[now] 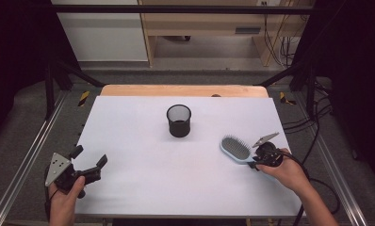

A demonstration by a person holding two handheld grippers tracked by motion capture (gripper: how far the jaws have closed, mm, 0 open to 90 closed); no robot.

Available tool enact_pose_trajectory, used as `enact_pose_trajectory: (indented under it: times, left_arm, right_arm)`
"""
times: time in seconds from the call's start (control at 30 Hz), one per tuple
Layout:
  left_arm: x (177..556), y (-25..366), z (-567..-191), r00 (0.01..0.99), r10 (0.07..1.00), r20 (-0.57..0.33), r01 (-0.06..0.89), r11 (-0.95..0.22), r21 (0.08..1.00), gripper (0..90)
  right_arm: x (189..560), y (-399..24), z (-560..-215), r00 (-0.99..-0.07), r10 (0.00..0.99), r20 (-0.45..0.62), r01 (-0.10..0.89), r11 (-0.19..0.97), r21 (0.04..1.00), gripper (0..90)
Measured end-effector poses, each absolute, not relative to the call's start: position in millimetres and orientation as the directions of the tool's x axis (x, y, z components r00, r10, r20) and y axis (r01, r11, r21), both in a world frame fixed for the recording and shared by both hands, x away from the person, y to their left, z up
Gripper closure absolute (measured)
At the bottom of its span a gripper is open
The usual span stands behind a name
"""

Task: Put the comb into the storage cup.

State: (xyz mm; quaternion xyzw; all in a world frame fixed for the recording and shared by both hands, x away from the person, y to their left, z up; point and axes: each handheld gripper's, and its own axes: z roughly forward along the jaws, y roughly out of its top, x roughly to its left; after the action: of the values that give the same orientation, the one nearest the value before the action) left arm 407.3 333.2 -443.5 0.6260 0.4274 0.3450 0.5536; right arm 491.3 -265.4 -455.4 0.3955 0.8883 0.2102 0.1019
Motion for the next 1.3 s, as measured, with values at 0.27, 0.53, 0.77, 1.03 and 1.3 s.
enact_pose_trajectory:
  times: [0.27, 0.53, 0.77, 1.03, 1.3]
  left_arm:
    - [408, 337, -444, 0.378, 0.925, -0.048, 0.154, -0.012, 0.988, 1.4]
    - [406, 336, -443, 0.382, 0.923, -0.048, 0.15, -0.01, 0.989, 1.5]
    - [408, 338, -445, 0.366, 0.928, -0.062, 0.154, 0.005, 0.988, 1.3]
    - [409, 339, -444, 0.372, 0.927, -0.052, 0.148, -0.004, 0.989, 1.1]
    - [409, 338, -443, 0.375, 0.925, -0.056, 0.148, 0.0, 0.989, 1.1]
  right_arm:
    - [490, -261, -453, -0.68, 0.732, -0.037, 0.645, 0.622, 0.443, 69.8]
    - [481, -254, -445, -0.664, 0.747, -0.03, 0.629, 0.581, 0.516, 69.8]
    - [476, -245, -432, -0.657, 0.754, -0.004, 0.598, 0.524, 0.607, 69.7]
    - [476, -231, -421, -0.641, 0.768, -0.003, 0.53, 0.445, 0.722, 69.8]
    - [475, -221, -415, -0.621, 0.784, 0.001, 0.484, 0.382, 0.788, 69.8]
